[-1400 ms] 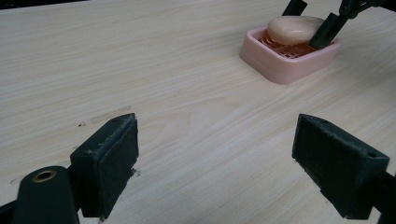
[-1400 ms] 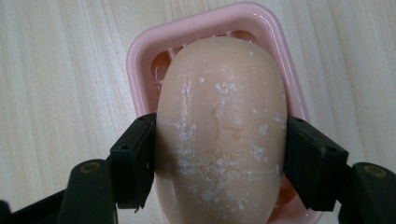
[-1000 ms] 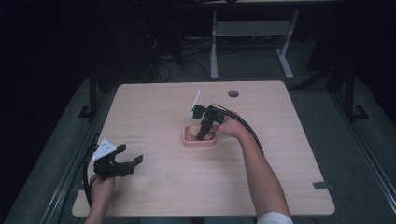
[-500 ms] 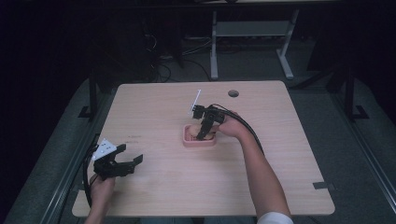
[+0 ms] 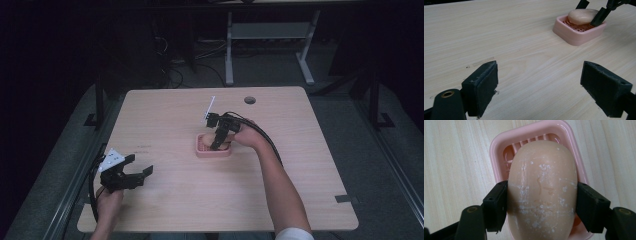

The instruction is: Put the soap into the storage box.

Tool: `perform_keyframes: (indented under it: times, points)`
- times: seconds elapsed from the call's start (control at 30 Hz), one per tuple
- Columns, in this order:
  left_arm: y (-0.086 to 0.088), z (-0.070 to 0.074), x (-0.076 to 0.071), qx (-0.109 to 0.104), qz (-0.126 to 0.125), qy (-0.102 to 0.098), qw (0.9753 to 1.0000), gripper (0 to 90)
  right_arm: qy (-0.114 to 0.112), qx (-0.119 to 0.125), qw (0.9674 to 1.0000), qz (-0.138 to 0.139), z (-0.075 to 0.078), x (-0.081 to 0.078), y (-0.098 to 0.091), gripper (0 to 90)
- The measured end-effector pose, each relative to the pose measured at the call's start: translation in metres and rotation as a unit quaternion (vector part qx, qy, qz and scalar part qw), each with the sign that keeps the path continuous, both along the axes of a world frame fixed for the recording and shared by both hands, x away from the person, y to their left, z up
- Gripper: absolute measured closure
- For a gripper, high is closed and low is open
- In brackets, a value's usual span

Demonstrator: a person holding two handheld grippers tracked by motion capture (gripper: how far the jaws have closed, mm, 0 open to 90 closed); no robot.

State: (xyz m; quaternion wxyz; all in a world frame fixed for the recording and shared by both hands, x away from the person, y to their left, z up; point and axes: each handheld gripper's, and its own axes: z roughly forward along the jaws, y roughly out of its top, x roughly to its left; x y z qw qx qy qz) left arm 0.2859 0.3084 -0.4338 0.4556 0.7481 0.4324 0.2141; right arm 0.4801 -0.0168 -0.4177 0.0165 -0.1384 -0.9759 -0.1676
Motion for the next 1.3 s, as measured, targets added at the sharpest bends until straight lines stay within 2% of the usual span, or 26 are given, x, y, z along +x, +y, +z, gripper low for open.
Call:
perform_keyframes:
  times: [0.13, 0.43, 0.93, 1.1, 1.3]
  points:
    - [0.0, 0.0, 0.0, -0.002, 0.001, 0.0, 1.0, 14.2, -0.001, -0.003, 1.0, -0.001, -0.001, -0.001, 0.0, 31.1]
    - [-0.001, 0.0, 0.0, -0.001, 0.0, 0.0, 1.0, 14.2, -0.005, 0.014, 0.9999, -0.005, 0.006, -0.005, -0.002, 26.5]
    - [-0.002, 0.0, 0.0, 0.001, -0.003, -0.001, 1.0, 14.3, -0.027, 0.043, 0.998, -0.039, 0.024, -0.021, -0.039, 25.6]
    - [-0.003, 0.0, 0.0, 0.001, -0.002, -0.001, 1.0, 14.2, -0.024, 0.037, 0.9981, -0.043, 0.027, -0.024, -0.048, 25.2]
    - [-0.003, -0.001, 0.0, -0.001, -0.003, -0.002, 1.0, 14.3, -0.03, 0.045, 0.9973, -0.049, 0.03, -0.03, -0.058, 25.2]
